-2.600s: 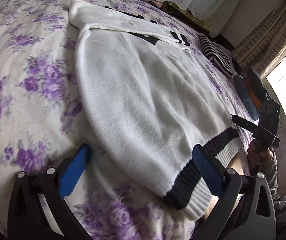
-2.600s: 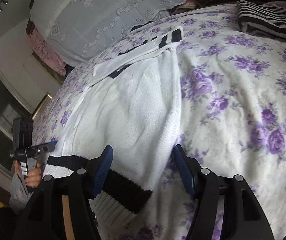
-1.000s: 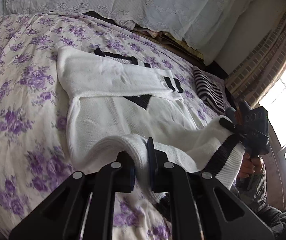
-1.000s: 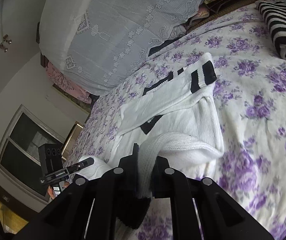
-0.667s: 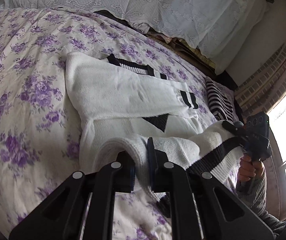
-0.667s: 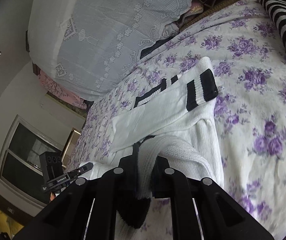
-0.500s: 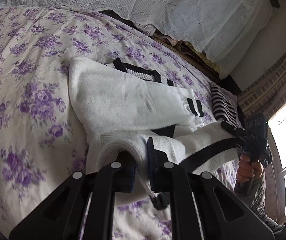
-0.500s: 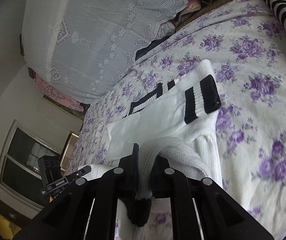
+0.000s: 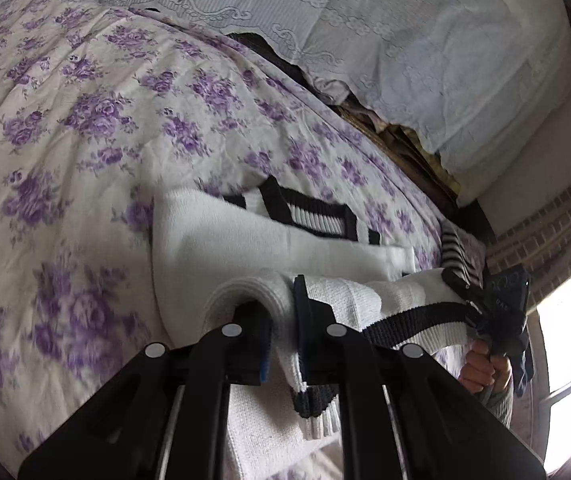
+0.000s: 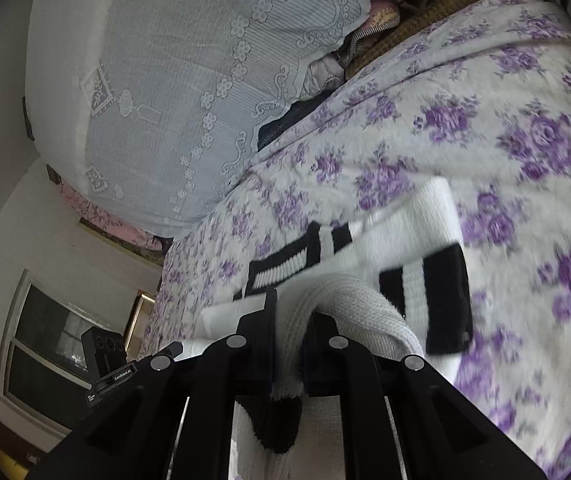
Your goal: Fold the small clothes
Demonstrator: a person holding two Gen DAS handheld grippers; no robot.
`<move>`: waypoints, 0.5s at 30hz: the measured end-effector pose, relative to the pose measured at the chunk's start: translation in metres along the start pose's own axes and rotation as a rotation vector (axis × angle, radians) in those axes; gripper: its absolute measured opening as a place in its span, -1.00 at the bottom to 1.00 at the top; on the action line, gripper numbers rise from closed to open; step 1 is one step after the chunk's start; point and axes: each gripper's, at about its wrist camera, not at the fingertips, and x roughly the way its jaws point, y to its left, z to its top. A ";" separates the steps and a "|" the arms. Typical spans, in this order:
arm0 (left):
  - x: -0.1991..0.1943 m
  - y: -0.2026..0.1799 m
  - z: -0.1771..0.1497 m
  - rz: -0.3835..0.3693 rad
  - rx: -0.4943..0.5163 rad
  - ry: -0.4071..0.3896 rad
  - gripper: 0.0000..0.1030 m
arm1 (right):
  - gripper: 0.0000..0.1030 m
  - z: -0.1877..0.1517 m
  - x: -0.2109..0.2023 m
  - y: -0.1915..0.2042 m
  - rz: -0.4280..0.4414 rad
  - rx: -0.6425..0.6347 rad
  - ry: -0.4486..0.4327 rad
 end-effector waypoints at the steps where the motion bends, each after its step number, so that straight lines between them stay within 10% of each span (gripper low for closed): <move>1: 0.004 0.002 0.004 0.007 -0.006 -0.001 -0.82 | -0.80 0.004 0.005 -0.004 -0.005 0.007 -0.003; 9: 0.047 0.031 0.009 0.034 -0.072 0.030 -0.82 | -0.79 0.008 0.034 -0.052 0.026 0.090 0.004; 11: 0.041 0.029 0.008 0.016 -0.071 0.033 -0.79 | -0.46 0.009 0.028 -0.048 0.050 0.082 0.007; 15: 0.015 0.011 -0.004 0.002 -0.021 -0.001 0.27 | 0.06 0.000 0.011 -0.030 0.037 0.020 0.010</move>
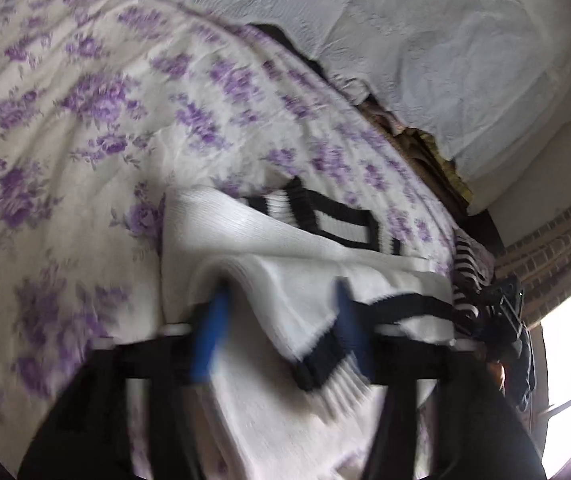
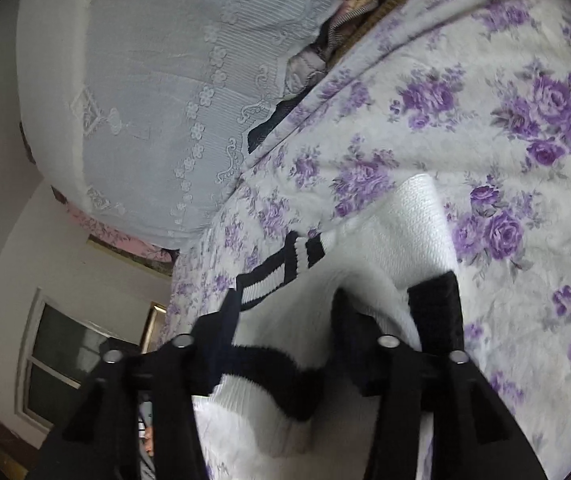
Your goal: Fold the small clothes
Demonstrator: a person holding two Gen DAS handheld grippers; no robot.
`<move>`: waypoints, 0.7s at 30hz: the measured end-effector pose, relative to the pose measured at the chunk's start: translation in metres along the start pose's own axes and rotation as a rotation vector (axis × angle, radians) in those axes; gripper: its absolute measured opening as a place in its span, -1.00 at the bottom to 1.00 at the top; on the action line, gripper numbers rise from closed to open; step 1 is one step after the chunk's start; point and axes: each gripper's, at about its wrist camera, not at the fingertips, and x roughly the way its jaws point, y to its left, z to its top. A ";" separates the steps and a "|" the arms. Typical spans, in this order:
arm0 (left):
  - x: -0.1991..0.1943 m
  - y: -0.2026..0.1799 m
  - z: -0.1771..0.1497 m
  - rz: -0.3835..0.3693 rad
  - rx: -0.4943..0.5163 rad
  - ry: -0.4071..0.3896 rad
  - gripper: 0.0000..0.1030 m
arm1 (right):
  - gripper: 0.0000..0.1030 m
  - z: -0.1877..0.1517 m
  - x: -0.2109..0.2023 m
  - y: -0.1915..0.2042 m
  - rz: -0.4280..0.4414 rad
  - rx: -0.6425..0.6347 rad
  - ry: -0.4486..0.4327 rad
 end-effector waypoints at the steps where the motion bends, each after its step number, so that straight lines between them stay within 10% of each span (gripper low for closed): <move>1: -0.003 -0.006 -0.003 -0.005 0.013 0.001 0.32 | 0.10 -0.003 -0.004 0.003 0.002 -0.008 0.004; 10: 0.009 -0.027 -0.033 -0.055 0.058 0.121 0.32 | 0.05 -0.045 -0.024 0.011 -0.050 -0.072 0.065; 14: 0.024 -0.030 -0.031 -0.032 0.072 0.147 0.15 | -0.66 -0.046 -0.011 0.022 -0.135 -0.144 0.076; 18: 0.022 -0.026 0.000 -0.064 0.040 0.094 -0.56 | -0.74 -0.012 -0.004 0.033 -0.073 -0.107 -0.003; 21: 0.018 -0.018 0.036 -0.040 -0.023 -0.032 -0.42 | -0.67 0.031 0.011 0.022 -0.018 0.024 -0.092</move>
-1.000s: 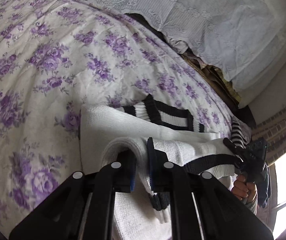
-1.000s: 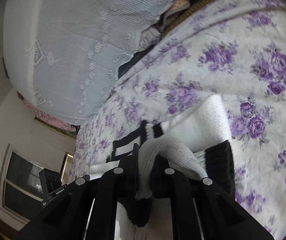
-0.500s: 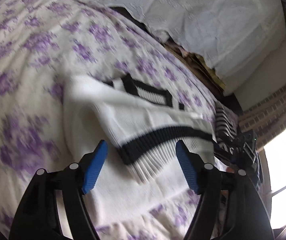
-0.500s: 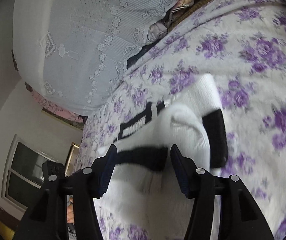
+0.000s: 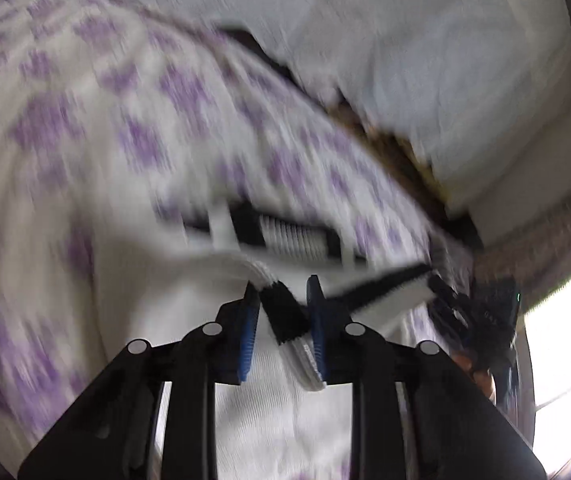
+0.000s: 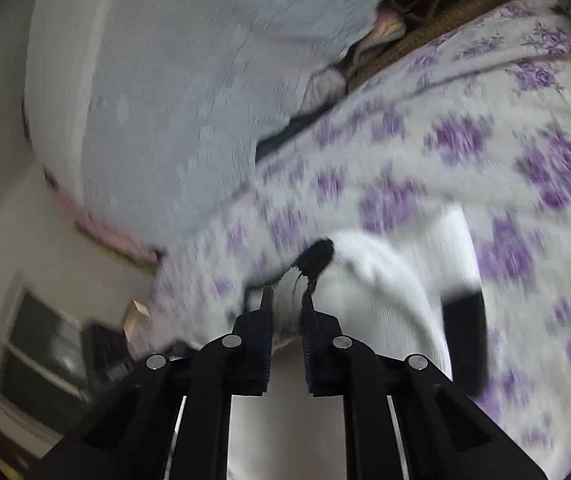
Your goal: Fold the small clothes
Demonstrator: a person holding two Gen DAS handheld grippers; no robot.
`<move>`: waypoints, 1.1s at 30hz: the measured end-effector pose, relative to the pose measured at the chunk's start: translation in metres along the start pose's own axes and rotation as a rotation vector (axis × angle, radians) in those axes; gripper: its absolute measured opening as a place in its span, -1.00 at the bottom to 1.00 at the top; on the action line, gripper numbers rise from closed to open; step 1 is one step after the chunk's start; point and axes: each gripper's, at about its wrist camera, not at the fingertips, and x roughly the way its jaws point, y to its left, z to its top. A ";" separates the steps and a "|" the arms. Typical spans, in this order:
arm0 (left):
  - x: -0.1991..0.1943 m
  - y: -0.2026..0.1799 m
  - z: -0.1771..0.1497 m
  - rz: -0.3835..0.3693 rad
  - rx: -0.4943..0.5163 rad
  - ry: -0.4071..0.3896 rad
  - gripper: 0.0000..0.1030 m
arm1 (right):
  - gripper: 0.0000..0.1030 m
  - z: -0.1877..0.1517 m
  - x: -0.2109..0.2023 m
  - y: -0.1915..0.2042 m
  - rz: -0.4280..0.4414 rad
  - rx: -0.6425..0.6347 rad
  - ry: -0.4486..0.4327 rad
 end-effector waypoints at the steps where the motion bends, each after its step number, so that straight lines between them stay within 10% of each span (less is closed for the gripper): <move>1: 0.003 0.007 0.009 0.022 -0.038 -0.025 -0.13 | -0.43 0.007 0.009 -0.006 -0.012 0.026 -0.020; 3: 0.012 0.028 0.017 0.024 -0.153 -0.035 0.16 | 0.15 0.006 0.013 -0.021 -0.076 0.066 -0.071; 8: 0.002 0.039 -0.003 0.011 -0.149 -0.084 0.33 | 0.15 -0.005 -0.006 -0.018 -0.047 0.000 -0.101; 12: 0.005 -0.008 -0.005 0.058 0.039 -0.076 0.43 | 0.15 -0.012 -0.001 0.017 -0.023 -0.119 -0.079; 18: 0.056 -0.043 0.003 0.340 0.204 -0.039 0.75 | 0.14 -0.009 0.060 0.018 -0.120 -0.171 0.028; 22: 0.067 0.021 0.008 0.413 0.034 -0.017 0.69 | -0.95 0.007 0.042 -0.043 -0.152 0.064 -0.040; 24: 0.050 0.034 0.012 0.296 -0.034 -0.064 0.69 | -0.82 0.013 0.019 -0.052 -0.248 0.069 -0.135; 27: 0.036 0.028 0.005 0.309 -0.022 -0.088 0.69 | -0.58 0.007 -0.005 -0.041 -0.225 0.037 -0.178; 33: 0.010 -0.039 -0.029 0.268 0.236 -0.094 0.87 | 0.00 -0.042 -0.016 0.044 -0.153 -0.309 -0.112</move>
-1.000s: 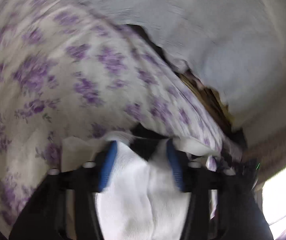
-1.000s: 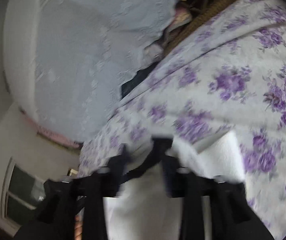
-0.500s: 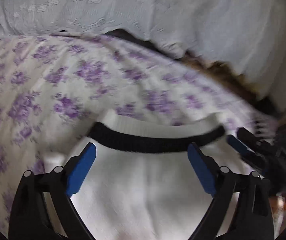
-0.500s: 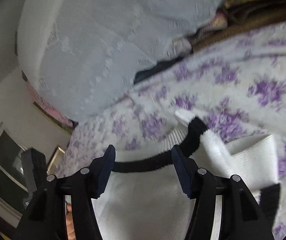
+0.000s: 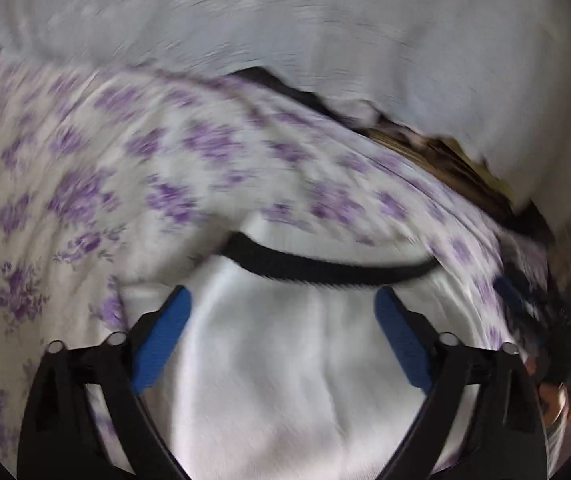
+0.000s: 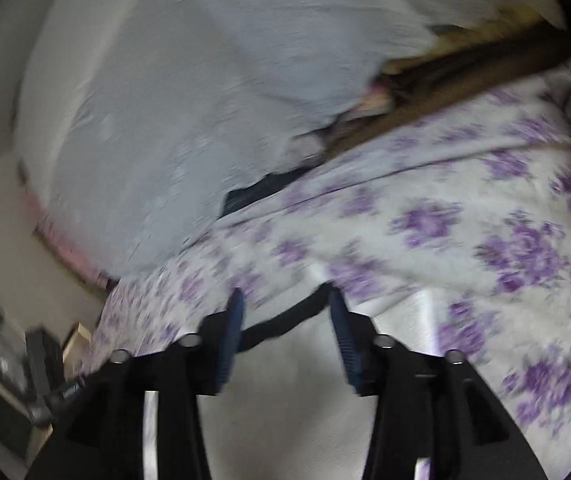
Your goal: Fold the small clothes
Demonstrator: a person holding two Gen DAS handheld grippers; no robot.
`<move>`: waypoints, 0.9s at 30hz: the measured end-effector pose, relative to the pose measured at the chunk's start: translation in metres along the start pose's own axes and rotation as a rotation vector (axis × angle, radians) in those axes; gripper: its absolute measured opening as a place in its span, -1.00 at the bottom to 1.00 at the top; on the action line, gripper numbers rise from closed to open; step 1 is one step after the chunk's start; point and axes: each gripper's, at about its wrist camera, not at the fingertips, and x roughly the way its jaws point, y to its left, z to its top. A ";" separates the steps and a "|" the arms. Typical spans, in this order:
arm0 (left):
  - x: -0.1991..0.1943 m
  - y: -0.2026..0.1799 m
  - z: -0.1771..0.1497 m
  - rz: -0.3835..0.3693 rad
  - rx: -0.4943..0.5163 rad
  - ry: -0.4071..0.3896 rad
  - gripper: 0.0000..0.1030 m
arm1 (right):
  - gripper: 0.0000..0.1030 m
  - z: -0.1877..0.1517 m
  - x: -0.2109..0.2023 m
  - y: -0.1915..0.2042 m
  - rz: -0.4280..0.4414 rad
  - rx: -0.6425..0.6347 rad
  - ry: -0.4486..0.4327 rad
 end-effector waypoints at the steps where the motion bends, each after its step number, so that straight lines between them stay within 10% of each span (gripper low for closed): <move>1: -0.002 -0.007 -0.006 0.014 0.032 0.006 0.91 | 0.02 -0.008 0.005 0.008 0.016 -0.021 0.038; 6: 0.031 0.004 -0.043 0.233 0.049 0.147 0.92 | -0.05 -0.053 0.027 0.003 -0.054 -0.064 0.184; 14: -0.021 -0.019 -0.068 0.242 0.070 0.035 0.91 | 0.11 -0.077 -0.032 0.035 -0.111 -0.163 0.107; 18: -0.013 -0.021 -0.094 0.281 0.052 0.108 0.91 | 0.37 -0.109 -0.018 0.042 -0.221 -0.269 0.261; 27: -0.017 -0.023 -0.105 0.334 0.056 0.089 0.92 | 0.51 -0.115 -0.031 0.053 -0.262 -0.318 0.215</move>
